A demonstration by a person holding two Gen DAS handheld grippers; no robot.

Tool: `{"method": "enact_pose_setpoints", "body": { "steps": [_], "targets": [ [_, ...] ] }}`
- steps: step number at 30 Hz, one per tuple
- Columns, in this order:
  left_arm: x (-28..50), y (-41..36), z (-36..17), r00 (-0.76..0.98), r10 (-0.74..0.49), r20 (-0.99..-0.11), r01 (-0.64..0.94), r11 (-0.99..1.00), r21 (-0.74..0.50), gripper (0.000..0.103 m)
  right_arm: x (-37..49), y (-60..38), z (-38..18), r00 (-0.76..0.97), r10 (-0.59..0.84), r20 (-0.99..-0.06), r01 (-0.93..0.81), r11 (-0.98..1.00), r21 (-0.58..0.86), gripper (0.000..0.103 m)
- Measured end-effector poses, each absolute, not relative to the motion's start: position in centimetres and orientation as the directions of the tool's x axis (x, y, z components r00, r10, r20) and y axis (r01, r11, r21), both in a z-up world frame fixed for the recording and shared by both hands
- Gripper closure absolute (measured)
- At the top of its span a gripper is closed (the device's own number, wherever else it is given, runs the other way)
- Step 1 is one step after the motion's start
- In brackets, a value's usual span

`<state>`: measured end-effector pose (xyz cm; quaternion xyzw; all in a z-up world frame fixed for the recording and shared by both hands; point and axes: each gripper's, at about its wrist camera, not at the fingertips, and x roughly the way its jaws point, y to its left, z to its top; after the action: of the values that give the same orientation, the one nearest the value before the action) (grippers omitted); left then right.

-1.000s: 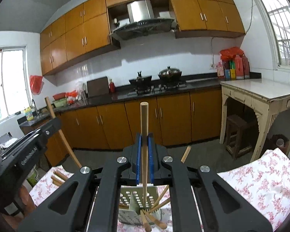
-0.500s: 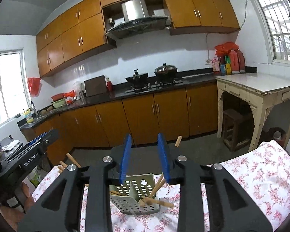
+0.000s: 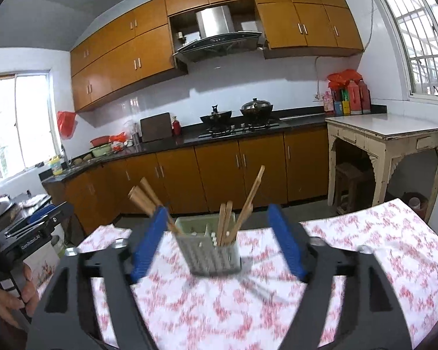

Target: Organize utensils

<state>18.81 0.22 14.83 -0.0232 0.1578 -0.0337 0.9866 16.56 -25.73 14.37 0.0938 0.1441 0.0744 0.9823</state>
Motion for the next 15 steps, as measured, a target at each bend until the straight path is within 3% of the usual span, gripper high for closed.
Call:
{"method": "enact_pose_setpoints", "body": {
  "steps": [3,7,9,15],
  "targets": [
    [15.6,0.7,13.2,0.947,-0.082,-0.31,0.08,0.997,-0.019,0.025,14.1,-25.3,12.9,0.947,0.187,-0.26,-0.134,0.969,0.208,0.003],
    [12.1,1.1,11.0,0.945,-0.089,-0.314,0.093,0.996,-0.002,0.009,11.2,-24.8,10.4,0.945,0.196,-0.263,-0.142,0.967,0.212,0.002],
    [10.5,1.2,9.9,0.941,-0.098,-0.324,0.103,0.995,-0.001,0.004,10.1,-24.4,9.2,0.937,0.209,-0.278,-0.155,0.967,0.203,0.002],
    [6.2,0.6,5.9,0.93,-0.085,-0.359,0.105,0.994,0.038,0.004,6.0,-23.0,5.4,0.927,0.202,-0.316,-0.161,0.975,0.151,0.002]
  ]
}}
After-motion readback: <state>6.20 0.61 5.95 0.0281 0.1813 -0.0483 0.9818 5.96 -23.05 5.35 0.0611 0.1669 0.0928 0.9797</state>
